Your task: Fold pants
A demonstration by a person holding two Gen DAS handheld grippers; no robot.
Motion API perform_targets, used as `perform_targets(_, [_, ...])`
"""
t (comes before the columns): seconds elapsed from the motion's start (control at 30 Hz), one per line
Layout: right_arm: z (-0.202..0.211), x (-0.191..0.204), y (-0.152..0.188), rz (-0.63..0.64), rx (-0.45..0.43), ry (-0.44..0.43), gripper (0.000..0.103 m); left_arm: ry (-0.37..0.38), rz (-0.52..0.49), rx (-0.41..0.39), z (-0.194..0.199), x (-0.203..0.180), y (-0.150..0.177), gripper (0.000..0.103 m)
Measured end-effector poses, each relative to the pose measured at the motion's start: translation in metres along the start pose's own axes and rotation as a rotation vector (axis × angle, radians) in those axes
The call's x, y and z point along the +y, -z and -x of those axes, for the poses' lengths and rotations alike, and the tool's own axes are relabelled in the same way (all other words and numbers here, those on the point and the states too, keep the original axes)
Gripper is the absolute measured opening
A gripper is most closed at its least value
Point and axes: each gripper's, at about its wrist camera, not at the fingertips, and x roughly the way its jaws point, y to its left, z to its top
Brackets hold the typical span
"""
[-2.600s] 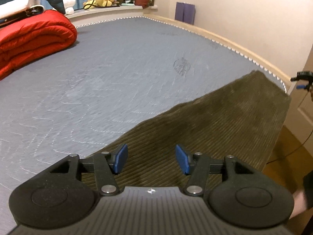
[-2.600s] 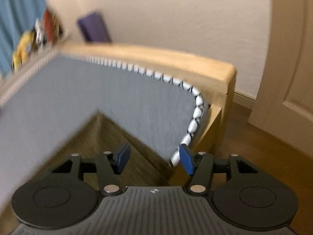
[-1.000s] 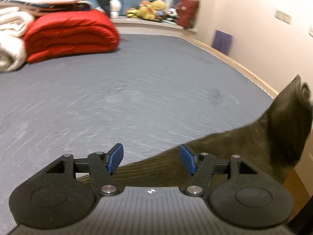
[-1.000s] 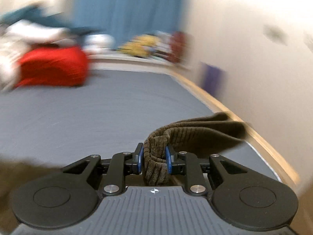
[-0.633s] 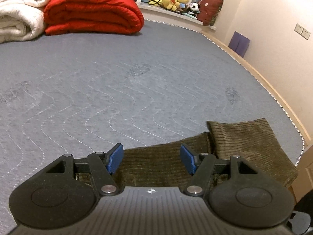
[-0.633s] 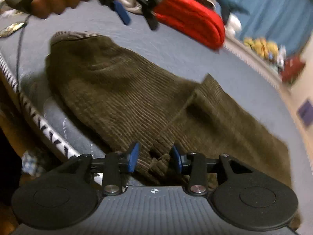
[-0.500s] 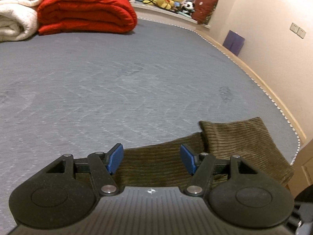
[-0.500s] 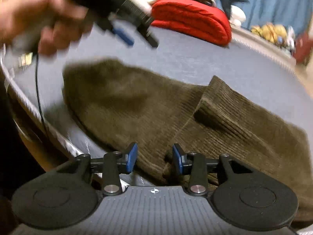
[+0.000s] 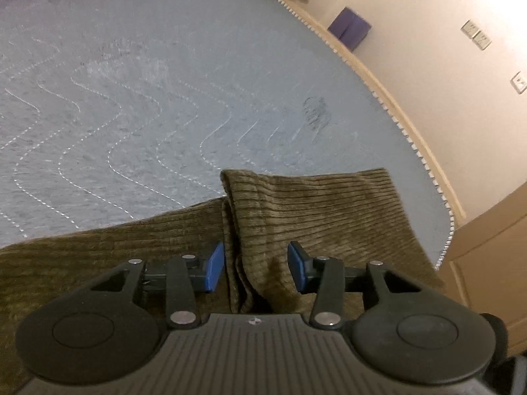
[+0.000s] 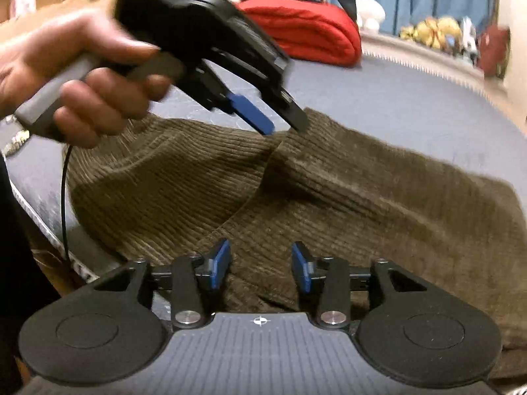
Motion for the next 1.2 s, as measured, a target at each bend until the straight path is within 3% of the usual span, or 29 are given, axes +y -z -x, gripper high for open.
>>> perform_targets(0.3, [0.006,-0.008,-0.003,0.018,0.016,-0.109,0.047,-0.031,-0.023,0.025,-0.031,0.008,-0.003,0.045])
perform_targets(0.33, [0.005,-0.011,-0.003,0.01,0.021,-0.125,0.047,-0.031,-0.031,0.023,-0.031,0.007,-0.002,0.042])
perform_targets(0.37, [0.006,-0.015,-0.003,0.001,0.029,-0.146,0.047,-0.022,-0.042,0.024,-0.032,0.005,-0.002,0.032])
perform_targets(0.47, [0.003,-0.019,0.0,-0.005,0.07,-0.187,0.047,-0.041,-0.081,0.021,-0.025,-0.004,-0.002,0.016])
perform_targets(0.53, [0.003,-0.02,0.001,-0.011,0.088,-0.199,0.042,-0.045,-0.068,-0.017,-0.013,-0.008,-0.004,0.015])
perform_targets(0.6, [0.007,-0.021,0.0,-0.011,0.095,-0.213,0.037,-0.055,-0.071,-0.047,-0.008,-0.011,-0.003,0.015])
perform_targets(0.67, [0.011,-0.025,0.001,-0.041,0.085,-0.224,0.037,-0.105,-0.088,-0.008,-0.019,-0.012,0.002,0.02])
perform_targets(0.7, [0.013,-0.029,0.001,-0.072,0.077,-0.221,0.035,-0.128,-0.105,0.014,-0.025,-0.012,0.006,0.038])
perform_targets(0.73, [0.018,-0.034,0.001,-0.116,0.061,-0.203,0.035,-0.153,-0.137,0.024,-0.028,-0.015,0.007,0.045])
perform_targets(0.8, [0.032,-0.044,-0.001,-0.188,0.009,-0.156,0.045,-0.181,-0.185,-0.012,-0.021,-0.022,0.004,0.049])
perform_targets(0.87, [0.054,-0.059,-0.002,-0.278,-0.095,-0.057,0.055,-0.199,-0.202,-0.075,-0.006,-0.026,0.001,0.049])
perform_targets(0.93, [0.076,-0.076,0.002,-0.381,-0.205,0.089,0.064,-0.218,-0.218,-0.128,0.007,-0.03,0.0,0.052])
perform_targets(1.0, [0.095,-0.092,0.012,-0.467,-0.29,0.323,0.081,-0.222,-0.22,-0.158,0.014,-0.033,0.0,0.053])
perform_targets(1.1, [0.097,-0.115,0.03,-0.57,-0.254,0.61,0.082,-0.206,-0.228,-0.178,0.016,-0.042,0.004,0.053])
perform_targets(1.13, [0.095,-0.125,0.036,-0.629,-0.217,0.663,0.082,-0.194,-0.241,-0.185,0.016,-0.047,0.008,0.053])
perform_targets(1.2, [0.092,-0.144,0.05,-0.754,-0.172,0.683,0.082,-0.154,-0.275,-0.193,0.019,-0.058,0.014,0.053])
